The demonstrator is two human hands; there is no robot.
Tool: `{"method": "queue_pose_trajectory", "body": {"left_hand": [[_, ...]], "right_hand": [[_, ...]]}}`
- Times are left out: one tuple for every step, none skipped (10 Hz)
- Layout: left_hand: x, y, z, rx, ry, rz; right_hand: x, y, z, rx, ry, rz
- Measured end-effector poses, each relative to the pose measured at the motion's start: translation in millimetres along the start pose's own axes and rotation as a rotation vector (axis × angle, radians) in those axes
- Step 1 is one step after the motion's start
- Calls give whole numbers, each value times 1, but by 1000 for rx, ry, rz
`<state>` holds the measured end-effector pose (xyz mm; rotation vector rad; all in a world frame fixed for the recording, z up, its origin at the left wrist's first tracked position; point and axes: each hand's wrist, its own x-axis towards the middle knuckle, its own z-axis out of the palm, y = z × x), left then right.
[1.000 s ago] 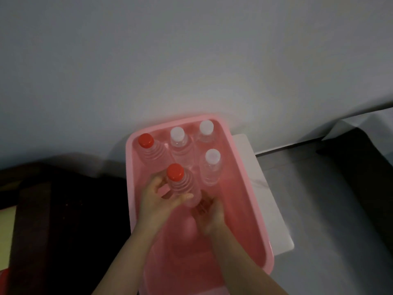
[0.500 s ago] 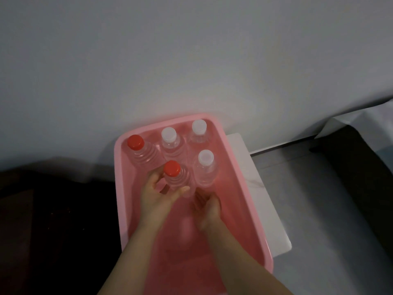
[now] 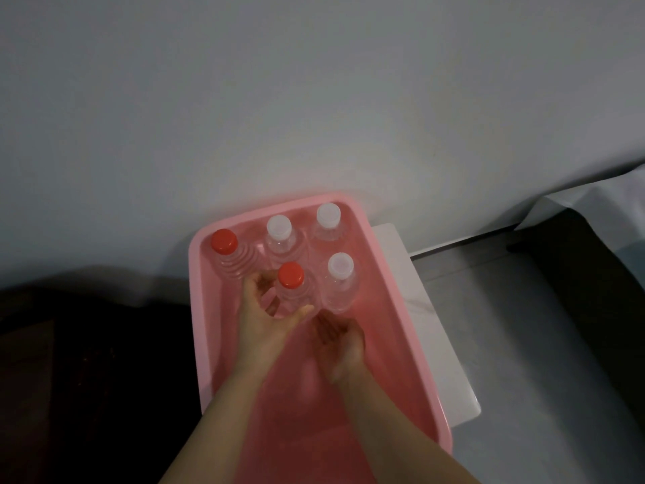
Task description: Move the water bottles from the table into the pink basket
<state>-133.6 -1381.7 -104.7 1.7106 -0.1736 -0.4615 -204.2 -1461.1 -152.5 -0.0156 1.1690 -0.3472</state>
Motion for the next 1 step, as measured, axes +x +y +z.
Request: {"method": "queue_pose_trajectory", "body": {"left_hand": [[-2, 3, -4, 47, -37, 33]], "right_hand": [[-3, 1, -3, -63, 19, 3]]}}
